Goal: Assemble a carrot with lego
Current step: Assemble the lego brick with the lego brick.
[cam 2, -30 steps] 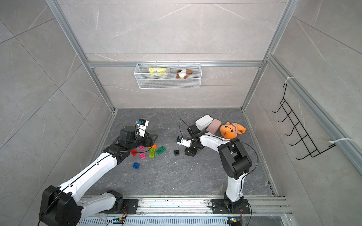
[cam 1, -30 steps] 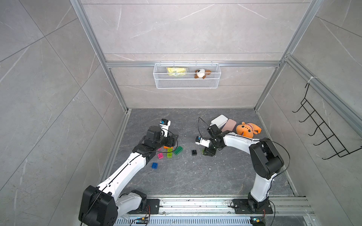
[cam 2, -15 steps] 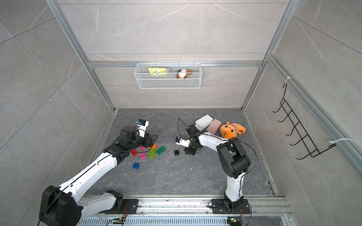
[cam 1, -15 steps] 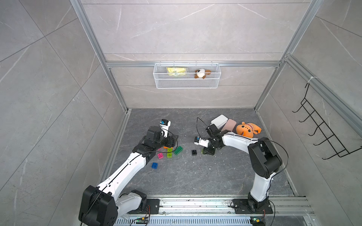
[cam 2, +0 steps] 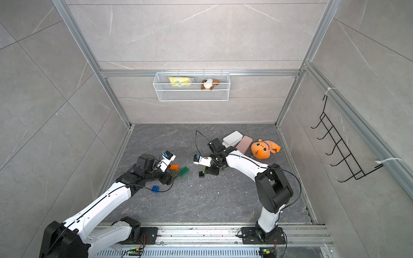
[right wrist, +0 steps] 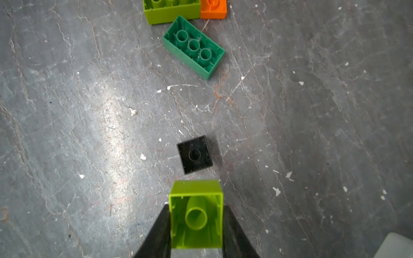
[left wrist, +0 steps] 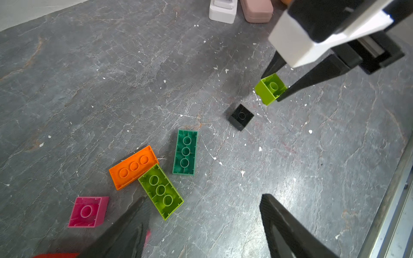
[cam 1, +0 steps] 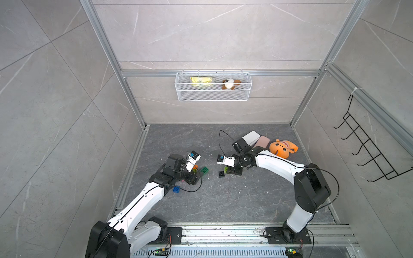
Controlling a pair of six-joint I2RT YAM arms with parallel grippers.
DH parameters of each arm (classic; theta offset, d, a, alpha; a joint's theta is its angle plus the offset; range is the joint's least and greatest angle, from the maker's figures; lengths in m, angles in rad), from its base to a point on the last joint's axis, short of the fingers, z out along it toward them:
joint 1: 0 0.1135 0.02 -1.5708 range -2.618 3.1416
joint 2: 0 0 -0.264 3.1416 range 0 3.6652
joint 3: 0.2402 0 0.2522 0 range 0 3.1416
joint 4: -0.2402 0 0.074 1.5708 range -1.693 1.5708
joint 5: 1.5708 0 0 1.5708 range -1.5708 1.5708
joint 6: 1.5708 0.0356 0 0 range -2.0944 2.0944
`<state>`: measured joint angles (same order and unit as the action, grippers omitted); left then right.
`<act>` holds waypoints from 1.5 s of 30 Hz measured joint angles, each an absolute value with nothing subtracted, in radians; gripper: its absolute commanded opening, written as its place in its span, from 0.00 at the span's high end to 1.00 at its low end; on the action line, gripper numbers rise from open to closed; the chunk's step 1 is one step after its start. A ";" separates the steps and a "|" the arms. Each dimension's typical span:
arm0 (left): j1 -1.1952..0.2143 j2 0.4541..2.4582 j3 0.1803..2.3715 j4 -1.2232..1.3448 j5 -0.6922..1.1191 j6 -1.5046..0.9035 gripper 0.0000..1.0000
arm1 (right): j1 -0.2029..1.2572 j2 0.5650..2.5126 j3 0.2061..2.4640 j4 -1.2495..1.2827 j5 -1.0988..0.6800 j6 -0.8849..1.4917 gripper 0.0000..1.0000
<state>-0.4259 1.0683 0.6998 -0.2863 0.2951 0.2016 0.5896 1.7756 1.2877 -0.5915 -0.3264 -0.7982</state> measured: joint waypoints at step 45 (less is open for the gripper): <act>-0.426 1.025 0.663 -0.292 0.211 0.191 0.19 | 0.621 2.070 1.587 -0.797 -0.337 -1.052 0.73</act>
